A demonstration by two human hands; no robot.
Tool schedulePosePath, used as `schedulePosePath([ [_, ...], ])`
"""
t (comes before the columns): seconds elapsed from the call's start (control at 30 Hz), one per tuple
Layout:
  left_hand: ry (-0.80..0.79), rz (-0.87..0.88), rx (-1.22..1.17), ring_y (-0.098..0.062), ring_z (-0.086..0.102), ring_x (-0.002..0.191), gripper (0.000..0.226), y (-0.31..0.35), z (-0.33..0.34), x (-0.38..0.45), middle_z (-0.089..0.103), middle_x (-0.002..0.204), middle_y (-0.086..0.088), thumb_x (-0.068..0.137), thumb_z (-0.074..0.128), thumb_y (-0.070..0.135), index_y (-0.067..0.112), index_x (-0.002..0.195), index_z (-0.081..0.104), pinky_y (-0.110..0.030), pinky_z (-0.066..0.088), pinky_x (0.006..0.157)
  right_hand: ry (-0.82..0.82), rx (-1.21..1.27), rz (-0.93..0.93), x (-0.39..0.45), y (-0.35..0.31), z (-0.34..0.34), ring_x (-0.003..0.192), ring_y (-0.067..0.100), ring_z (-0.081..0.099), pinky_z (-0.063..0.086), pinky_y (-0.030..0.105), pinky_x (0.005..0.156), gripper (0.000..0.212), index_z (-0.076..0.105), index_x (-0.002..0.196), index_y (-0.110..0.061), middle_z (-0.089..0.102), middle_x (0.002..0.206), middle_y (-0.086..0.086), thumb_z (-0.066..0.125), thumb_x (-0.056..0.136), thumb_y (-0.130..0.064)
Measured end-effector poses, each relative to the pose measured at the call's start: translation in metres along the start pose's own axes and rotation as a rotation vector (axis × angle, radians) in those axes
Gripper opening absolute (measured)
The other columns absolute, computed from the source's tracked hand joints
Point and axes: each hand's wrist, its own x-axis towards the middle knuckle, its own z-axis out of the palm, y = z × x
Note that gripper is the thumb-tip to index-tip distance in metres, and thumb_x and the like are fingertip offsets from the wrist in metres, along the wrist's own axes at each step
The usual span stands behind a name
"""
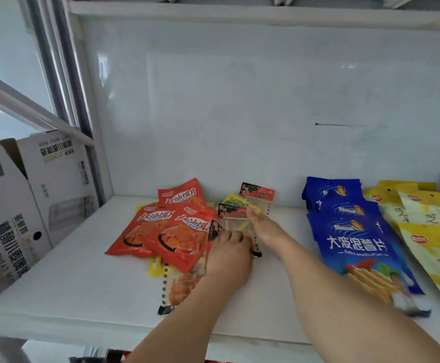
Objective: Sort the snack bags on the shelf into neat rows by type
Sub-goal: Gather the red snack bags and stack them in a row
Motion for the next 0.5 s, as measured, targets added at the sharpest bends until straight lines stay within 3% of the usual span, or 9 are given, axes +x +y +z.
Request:
schedulePosePath([
  [0.1, -0.018, -0.021, 0.018, -0.031, 0.039, 0.136, 0.043, -0.023, 0.002, 0.005, 0.052, 0.139, -0.008, 0.100, 0.044, 0.024, 0.015, 0.142, 0.051, -0.041, 0.029, 0.116, -0.016, 0.008, 0.004, 0.005, -0.011, 0.016, 0.130, 0.030, 0.050, 0.035, 0.037, 0.109, 0.065, 0.051, 0.139, -0.012, 0.055, 0.141, 0.017, 0.020, 0.105, -0.057],
  [0.17, -0.008, -0.034, 0.008, -0.030, 0.038, 0.137, 0.043, -0.037, 0.002, 0.006, 0.053, 0.138, -0.008, 0.099, 0.044, 0.024, 0.015, 0.140, 0.053, -0.042, 0.025, 0.119, -0.020, -0.006, 0.006, 0.010, -0.017, 0.026, 0.142, 0.029, 0.038, 0.029, 0.037, 0.114, 0.068, 0.039, 0.150, -0.012, 0.040, 0.155, 0.015, 0.020, 0.104, -0.058],
  [0.23, 0.012, -0.060, -0.063, -0.030, 0.043, 0.133, 0.038, -0.048, -0.001, 0.006, 0.057, 0.132, -0.008, 0.099, 0.045, 0.024, 0.014, 0.132, 0.060, -0.041, 0.030, 0.114, -0.031, -0.021, -0.004, 0.017, -0.023, 0.036, 0.148, 0.028, 0.030, 0.025, 0.040, 0.118, 0.071, 0.037, 0.153, -0.014, 0.024, 0.164, 0.009, 0.019, 0.102, -0.062],
  [0.3, 0.049, -0.108, -0.227, -0.031, 0.053, 0.120, 0.030, -0.059, -0.007, 0.011, 0.063, 0.121, -0.009, 0.097, 0.046, 0.024, 0.014, 0.116, 0.068, -0.039, 0.042, 0.101, -0.047, 0.000, -0.008, 0.025, -0.028, 0.045, 0.139, 0.029, 0.043, 0.032, 0.041, 0.115, 0.071, 0.050, 0.144, -0.017, 0.042, 0.155, 0.011, 0.019, 0.101, -0.064],
  [0.37, 0.076, -0.169, -0.467, -0.028, 0.060, 0.105, 0.027, -0.068, -0.018, 0.015, 0.067, 0.109, -0.009, 0.093, 0.047, 0.022, 0.016, 0.105, 0.070, -0.039, 0.049, 0.090, -0.052, 0.042, -0.008, 0.033, -0.033, 0.055, 0.117, 0.027, 0.057, 0.042, 0.041, 0.105, 0.069, 0.069, 0.118, -0.021, 0.066, 0.121, 0.012, 0.021, 0.099, -0.067],
  [0.43, 0.133, -0.228, -0.667, -0.021, 0.063, 0.098, 0.027, -0.077, -0.036, 0.017, 0.069, 0.105, -0.003, 0.092, 0.047, 0.023, 0.019, 0.106, 0.070, -0.038, 0.052, 0.088, -0.042, 0.031, -0.025, 0.041, -0.038, 0.063, 0.105, 0.023, 0.058, 0.044, 0.038, 0.095, 0.069, 0.074, 0.093, -0.026, 0.069, 0.104, 0.007, 0.020, 0.098, -0.069],
  [0.5, 0.214, -0.313, -0.758, -0.016, 0.061, 0.104, 0.027, -0.086, -0.056, 0.014, 0.066, 0.114, 0.002, 0.098, 0.051, 0.021, 0.019, 0.118, 0.068, -0.028, 0.048, 0.090, -0.050, 0.016, -0.033, 0.045, -0.046, 0.071, 0.115, 0.024, 0.059, 0.042, 0.039, 0.104, 0.068, 0.073, 0.108, -0.025, 0.070, 0.115, 0.009, 0.020, 0.099, -0.068],
])
